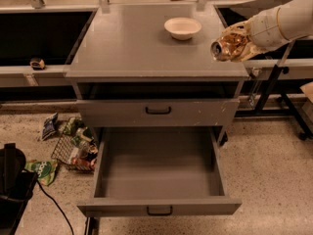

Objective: Pick orange can from middle drawer and place on counter

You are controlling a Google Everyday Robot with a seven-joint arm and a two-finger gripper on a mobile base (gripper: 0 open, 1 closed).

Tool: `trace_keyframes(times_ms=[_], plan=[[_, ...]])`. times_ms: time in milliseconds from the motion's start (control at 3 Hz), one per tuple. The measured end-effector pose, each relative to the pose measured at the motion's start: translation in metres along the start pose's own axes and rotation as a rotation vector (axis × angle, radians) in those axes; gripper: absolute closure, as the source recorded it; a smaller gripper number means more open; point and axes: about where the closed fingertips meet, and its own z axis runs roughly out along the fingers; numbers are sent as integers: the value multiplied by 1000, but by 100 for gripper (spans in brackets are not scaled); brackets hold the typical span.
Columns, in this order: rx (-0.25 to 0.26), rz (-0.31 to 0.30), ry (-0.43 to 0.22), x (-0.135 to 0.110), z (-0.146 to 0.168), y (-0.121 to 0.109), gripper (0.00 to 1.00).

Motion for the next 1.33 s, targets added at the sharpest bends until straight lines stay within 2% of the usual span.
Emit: trace_keyframes(times_ms=[333, 667, 1000, 1333], plan=[[-21, 52, -68, 3, 37, -12, 100], [-4, 96, -140, 1, 76, -46, 100], [67, 128, -191, -1, 95, -84, 100], [101, 120, -183, 3, 86, -96, 100]])
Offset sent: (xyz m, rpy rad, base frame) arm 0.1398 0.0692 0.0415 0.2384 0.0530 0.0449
